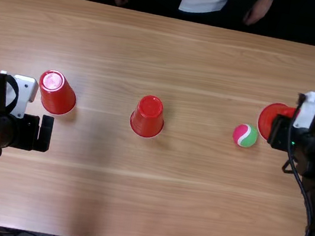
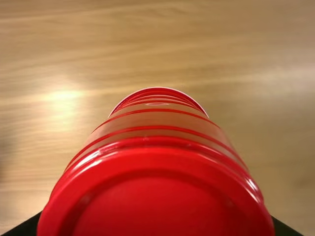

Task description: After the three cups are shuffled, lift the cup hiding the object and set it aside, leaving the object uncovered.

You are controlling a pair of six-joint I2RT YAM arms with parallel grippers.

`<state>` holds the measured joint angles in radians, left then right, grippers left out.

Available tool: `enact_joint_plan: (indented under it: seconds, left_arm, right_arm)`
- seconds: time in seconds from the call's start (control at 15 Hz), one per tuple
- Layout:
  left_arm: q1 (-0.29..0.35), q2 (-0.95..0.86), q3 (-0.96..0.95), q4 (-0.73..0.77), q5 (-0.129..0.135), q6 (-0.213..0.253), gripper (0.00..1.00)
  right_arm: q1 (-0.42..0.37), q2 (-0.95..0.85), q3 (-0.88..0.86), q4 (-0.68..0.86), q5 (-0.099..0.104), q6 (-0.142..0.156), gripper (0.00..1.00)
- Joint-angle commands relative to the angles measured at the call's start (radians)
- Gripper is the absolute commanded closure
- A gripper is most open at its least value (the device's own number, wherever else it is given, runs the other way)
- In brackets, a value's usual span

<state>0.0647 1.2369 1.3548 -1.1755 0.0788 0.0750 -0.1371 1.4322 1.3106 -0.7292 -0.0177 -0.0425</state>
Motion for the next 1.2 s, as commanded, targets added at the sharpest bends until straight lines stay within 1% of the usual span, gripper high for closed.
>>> enact_joint_plan:
  seconds: [0.0, 0.27, 0.4, 0.67, 0.73, 0.8, 0.87, 0.93, 1.0, 1.07, 1.13]
  left_arm:
    - [-0.013, -0.008, 0.003, -0.001, -0.003, 0.002, 0.00]
    - [-0.013, -0.008, 0.000, -0.001, 0.000, 0.002, 0.00]
    - [-0.014, -0.008, 0.000, -0.001, 0.002, 0.002, 0.00]
    - [-0.026, -0.008, 0.000, -0.004, 0.002, 0.002, 0.00]
    - [-0.026, -0.008, 0.000, -0.004, 0.002, 0.002, 0.00]
    - [-0.026, -0.008, 0.000, -0.004, 0.000, 0.002, 0.00]
    - [-0.026, -0.008, 0.000, -0.004, -0.001, 0.002, 0.00]
    - [-0.026, -0.008, 0.000, -0.004, -0.001, 0.002, 0.00]
    - [-0.026, -0.008, 0.000, -0.004, -0.003, 0.002, 0.00]
    - [-0.026, -0.008, 0.000, -0.001, -0.003, 0.002, 0.00]
    - [-0.025, -0.008, 0.000, -0.001, -0.003, 0.002, 0.00]
  right_arm:
    - [-0.055, -0.035, -0.060, 0.001, 0.001, 0.008, 0.77]
    - [-0.168, -0.067, -0.163, 0.001, 0.001, 0.008, 0.77]
    - [-0.205, -0.067, -0.209, 0.001, 0.001, 0.006, 0.77]
    - [-0.233, -0.052, -0.289, 0.001, -0.003, 0.006, 0.76]
    - [-0.234, -0.041, -0.298, 0.003, -0.004, 0.006, 0.74]
    - [-0.234, -0.015, -0.306, 0.003, -0.004, 0.006, 0.70]
    - [-0.234, 0.008, -0.307, 0.003, -0.004, 0.006, 0.61]
    - [-0.234, 0.025, -0.307, 0.003, -0.004, 0.004, 0.30]
    - [-0.234, 0.031, -0.309, 0.001, -0.004, 0.004, 0.11]
    - [-0.234, 0.033, -0.307, 0.003, -0.004, 0.004, 0.01]
    - [-0.234, 0.036, -0.307, 0.003, -0.004, 0.004, 0.00]
